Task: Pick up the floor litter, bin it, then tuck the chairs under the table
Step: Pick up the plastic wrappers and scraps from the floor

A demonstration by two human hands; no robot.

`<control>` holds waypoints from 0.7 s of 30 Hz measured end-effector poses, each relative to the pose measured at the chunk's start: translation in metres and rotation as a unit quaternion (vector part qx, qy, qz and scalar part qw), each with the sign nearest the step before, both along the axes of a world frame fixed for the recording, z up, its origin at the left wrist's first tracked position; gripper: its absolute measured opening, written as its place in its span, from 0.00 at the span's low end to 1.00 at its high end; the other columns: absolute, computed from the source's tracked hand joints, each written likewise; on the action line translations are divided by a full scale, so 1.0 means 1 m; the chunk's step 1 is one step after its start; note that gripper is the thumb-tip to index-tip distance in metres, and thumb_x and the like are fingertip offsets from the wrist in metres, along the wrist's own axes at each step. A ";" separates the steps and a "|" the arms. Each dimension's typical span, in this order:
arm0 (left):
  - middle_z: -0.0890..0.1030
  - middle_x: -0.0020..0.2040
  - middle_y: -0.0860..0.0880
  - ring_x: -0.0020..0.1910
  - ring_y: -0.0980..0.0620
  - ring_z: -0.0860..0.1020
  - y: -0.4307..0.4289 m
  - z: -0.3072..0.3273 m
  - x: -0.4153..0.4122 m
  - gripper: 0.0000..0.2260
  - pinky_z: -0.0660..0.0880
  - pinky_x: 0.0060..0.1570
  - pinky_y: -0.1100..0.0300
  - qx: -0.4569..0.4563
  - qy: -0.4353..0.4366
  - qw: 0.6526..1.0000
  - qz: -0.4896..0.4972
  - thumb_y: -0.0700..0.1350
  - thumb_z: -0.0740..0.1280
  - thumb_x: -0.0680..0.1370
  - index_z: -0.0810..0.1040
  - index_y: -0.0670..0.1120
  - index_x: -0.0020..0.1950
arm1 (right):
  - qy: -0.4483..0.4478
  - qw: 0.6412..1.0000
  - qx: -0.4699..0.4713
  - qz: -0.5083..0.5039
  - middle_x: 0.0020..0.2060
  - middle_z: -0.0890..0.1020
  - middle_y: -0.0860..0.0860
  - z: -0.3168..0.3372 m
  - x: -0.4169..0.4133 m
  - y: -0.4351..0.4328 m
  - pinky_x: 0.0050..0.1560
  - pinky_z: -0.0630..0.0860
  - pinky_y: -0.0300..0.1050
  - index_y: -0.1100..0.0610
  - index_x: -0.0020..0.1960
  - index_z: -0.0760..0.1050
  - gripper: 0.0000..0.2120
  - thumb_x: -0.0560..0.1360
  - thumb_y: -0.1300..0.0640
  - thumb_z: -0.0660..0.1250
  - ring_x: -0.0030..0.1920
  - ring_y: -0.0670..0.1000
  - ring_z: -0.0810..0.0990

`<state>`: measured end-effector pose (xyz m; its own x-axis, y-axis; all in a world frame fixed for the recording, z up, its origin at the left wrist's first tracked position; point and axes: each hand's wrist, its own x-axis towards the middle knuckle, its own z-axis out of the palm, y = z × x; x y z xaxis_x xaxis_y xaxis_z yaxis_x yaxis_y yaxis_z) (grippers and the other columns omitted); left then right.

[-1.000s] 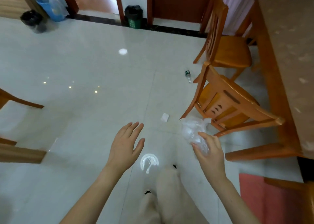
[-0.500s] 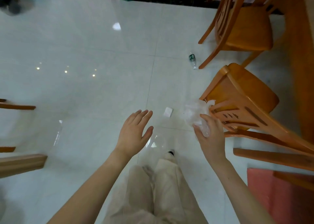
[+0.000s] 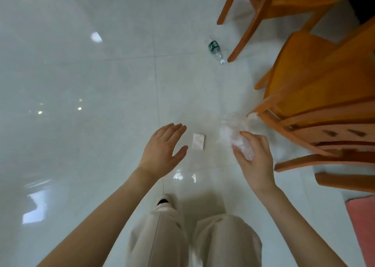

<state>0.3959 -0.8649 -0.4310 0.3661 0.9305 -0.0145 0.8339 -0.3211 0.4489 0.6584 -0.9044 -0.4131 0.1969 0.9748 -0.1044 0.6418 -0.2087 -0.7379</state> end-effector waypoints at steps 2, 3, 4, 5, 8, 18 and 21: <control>0.74 0.69 0.49 0.70 0.47 0.69 0.018 -0.068 0.006 0.24 0.65 0.69 0.53 0.009 -0.005 1.000 -0.014 0.56 0.60 0.78 0.71 0.46 0.71 | -0.007 1.000 0.004 0.000 0.53 0.72 0.47 -0.066 0.006 0.014 0.50 0.68 0.21 0.50 0.63 0.74 0.19 0.74 0.56 0.73 0.51 0.45 0.76; 0.74 0.69 0.49 0.70 0.47 0.69 0.026 -0.102 0.010 0.24 0.64 0.69 0.54 0.013 -0.006 1.000 -0.025 0.56 0.60 0.78 0.71 0.46 0.71 | -0.014 1.000 0.005 0.002 0.53 0.72 0.46 -0.099 0.010 0.020 0.50 0.69 0.22 0.49 0.63 0.73 0.19 0.75 0.54 0.72 0.51 0.46 0.76; 0.74 0.68 0.49 0.70 0.47 0.69 0.034 -0.135 0.014 0.25 0.64 0.69 0.55 0.019 -0.005 0.999 -0.040 0.56 0.60 0.78 0.71 0.46 0.72 | -0.020 1.000 0.004 0.004 0.53 0.71 0.45 -0.133 0.015 0.025 0.49 0.69 0.23 0.48 0.64 0.73 0.18 0.75 0.53 0.72 0.51 0.46 0.76; 0.75 0.68 0.49 0.69 0.47 0.70 0.042 -0.169 0.019 0.25 0.63 0.68 0.55 0.024 -0.004 0.998 -0.055 0.57 0.60 0.78 0.70 0.46 0.72 | -0.026 1.000 0.002 0.009 0.53 0.71 0.45 -0.167 0.021 0.031 0.48 0.69 0.23 0.48 0.64 0.73 0.18 0.75 0.52 0.71 0.51 0.46 0.75; 0.75 0.68 0.48 0.68 0.46 0.71 0.058 -0.270 0.031 0.25 0.64 0.68 0.54 0.028 -0.001 0.996 -0.086 0.57 0.60 0.78 0.71 0.46 0.71 | -0.044 0.999 -0.010 0.020 0.53 0.71 0.44 -0.264 0.035 0.040 0.48 0.67 0.24 0.48 0.65 0.73 0.18 0.76 0.53 0.71 0.53 0.46 0.75; 0.73 0.70 0.48 0.70 0.46 0.69 0.086 -0.462 0.058 0.28 0.65 0.69 0.52 0.012 0.019 0.995 -0.101 0.60 0.59 0.77 0.69 0.46 0.72 | -0.052 0.998 -0.023 0.029 0.55 0.70 0.40 -0.439 0.057 0.038 0.50 0.69 0.28 0.43 0.66 0.71 0.19 0.77 0.50 0.69 0.52 0.40 0.73; 0.69 0.73 0.48 0.72 0.45 0.66 0.094 -0.475 0.068 0.30 0.60 0.72 0.51 0.008 0.026 0.993 -0.113 0.61 0.58 0.77 0.65 0.46 0.75 | -0.052 0.998 -0.020 0.010 0.54 0.70 0.42 -0.445 0.056 0.037 0.49 0.67 0.27 0.44 0.66 0.71 0.18 0.77 0.49 0.69 0.51 0.42 0.73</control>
<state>0.4639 -0.7707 -0.9055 0.5648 0.8248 -0.0259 0.7620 -0.5092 0.4001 0.7149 -0.8670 -0.8581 0.1888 0.9742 -0.1233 0.7191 -0.2227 -0.6583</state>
